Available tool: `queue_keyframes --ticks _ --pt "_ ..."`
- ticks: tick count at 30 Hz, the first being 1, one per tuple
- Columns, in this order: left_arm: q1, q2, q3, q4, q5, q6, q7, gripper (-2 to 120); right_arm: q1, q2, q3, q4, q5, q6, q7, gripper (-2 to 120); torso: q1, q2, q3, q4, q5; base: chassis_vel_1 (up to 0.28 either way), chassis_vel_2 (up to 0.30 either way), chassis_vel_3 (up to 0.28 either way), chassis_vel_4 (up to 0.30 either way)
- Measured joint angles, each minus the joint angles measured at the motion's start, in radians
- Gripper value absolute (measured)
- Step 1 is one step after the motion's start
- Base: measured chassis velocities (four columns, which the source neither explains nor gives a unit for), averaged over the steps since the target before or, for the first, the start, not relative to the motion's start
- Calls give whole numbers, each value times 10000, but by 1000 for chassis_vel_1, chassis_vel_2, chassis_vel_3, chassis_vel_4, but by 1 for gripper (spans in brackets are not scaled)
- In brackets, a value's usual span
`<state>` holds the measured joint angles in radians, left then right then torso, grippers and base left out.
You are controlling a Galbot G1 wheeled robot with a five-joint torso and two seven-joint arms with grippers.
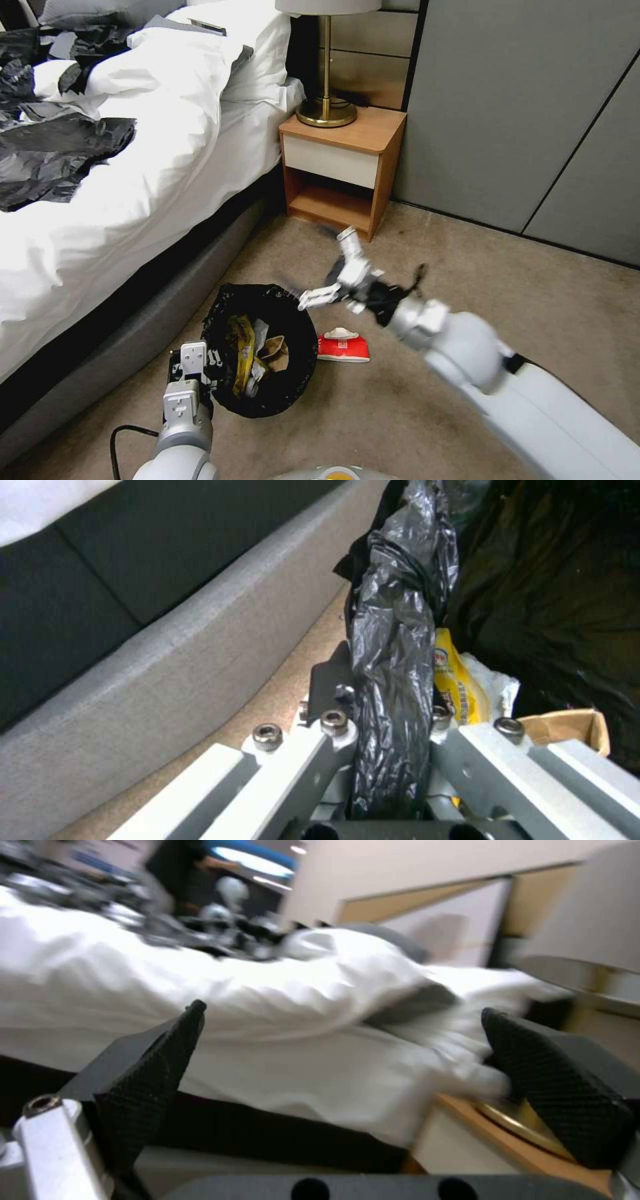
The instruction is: Pick up the trash bin, then pick up the garbage from the floor and place it into the trash bin.
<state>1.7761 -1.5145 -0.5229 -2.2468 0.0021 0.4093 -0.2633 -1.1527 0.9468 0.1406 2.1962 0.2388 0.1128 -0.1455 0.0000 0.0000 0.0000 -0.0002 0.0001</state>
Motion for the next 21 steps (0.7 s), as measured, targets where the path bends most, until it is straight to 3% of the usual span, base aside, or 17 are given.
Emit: queue_keyframes --ticks 5,9,21 --pt "30 96 -137 -52 -133 0 5 1 -2116 736 1427 396 -491 -279 935 100 0 0 0 -1 -1 0 0 0 0" --pt "21 124 -192 -95 -214 1 7 1 -2871 1144 1940 340 -708 -171 1102 100 0 0 0 2 -1 0 0 0 0" --pt "-4 175 -294 -203 -336 13 11 1 -3647 1814 2144 -373 -1099 367 1166 100 0 0 0 2 -1 0 0 0 0"
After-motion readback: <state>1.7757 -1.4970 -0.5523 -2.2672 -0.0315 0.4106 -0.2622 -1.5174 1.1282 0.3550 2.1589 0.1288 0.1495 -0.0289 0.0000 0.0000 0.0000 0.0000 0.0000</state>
